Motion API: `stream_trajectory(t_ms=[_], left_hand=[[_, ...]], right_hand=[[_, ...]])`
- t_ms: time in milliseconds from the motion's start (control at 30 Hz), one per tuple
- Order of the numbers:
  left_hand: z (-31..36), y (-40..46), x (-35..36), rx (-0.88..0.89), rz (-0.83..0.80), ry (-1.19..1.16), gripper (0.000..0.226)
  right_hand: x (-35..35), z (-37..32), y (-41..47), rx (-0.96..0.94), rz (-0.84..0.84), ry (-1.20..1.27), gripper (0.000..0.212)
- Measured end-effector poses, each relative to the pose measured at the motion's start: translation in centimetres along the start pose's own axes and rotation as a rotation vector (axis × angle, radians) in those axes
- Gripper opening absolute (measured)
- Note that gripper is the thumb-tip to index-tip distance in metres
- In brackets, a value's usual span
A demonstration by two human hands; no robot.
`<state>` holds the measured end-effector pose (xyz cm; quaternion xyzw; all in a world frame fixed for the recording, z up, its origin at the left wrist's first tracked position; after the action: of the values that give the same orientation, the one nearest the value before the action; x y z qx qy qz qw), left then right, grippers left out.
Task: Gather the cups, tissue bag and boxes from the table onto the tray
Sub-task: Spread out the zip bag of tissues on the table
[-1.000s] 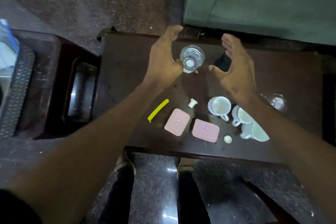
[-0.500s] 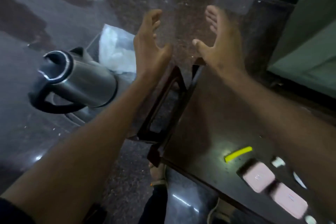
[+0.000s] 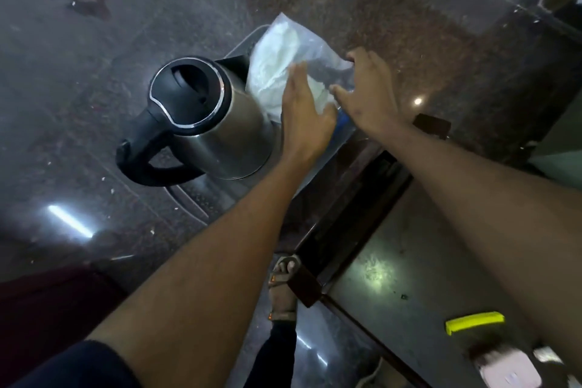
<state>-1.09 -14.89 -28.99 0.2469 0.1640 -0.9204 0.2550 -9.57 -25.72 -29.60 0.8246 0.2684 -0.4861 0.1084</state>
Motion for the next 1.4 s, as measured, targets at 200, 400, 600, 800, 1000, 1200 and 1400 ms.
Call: stream_trajectory(t_ms=[200, 400, 600, 800, 1000, 1200, 1400], left_hand=[[-1.5, 0.1, 1.5, -0.032, -0.06, 0.012, 0.081], [0.1, -0.8, 1.3, 0.019, 0.001, 0.029, 0.078], [6.0, -3.1, 2.0, 0.18, 0.173, -0.029, 0.074], [11.8, -6.4, 6.3, 0.366, 0.189, -0.072, 0.07], [13.0, -11.0, 12.5, 0.424, 0.062, -0.048, 0.071], [8.3, -15.2, 19.4, 0.401, -0.122, 0.154, 0.072], [2.7, -17.0, 25.1, 0.585, -0.36, 0.457, 0.074]], right_hand=[[-0.4, -0.8, -1.0, -0.029, 0.159, -0.028, 0.019], [-3.1, -1.7, -1.8, -0.032, 0.236, 0.13, 0.004], [-9.2, -0.8, -4.5, -0.087, 0.344, 0.407, 0.003], [-15.8, 4.4, -9.2, -0.048, 0.422, 0.394, 0.004], [-17.0, 13.4, -15.6, 0.077, 0.315, 0.374, 0.008], [-12.1, 23.5, -22.9, 0.299, 0.161, 0.354, 0.006], [-7.1, 30.7, -27.7, 0.41, -0.057, 0.199, 0.02]])
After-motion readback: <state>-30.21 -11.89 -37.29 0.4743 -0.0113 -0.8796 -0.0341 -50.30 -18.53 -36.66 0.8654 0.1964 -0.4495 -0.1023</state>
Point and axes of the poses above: each hand's wrist, its own y-axis towards the middle knuckle, its own x-axis out of the palm, z = x × y, the point moved 6 cm from there along y, towards the middle knuckle, and after that the axes turned 3 degrees about -z, right-handed, at the moved point
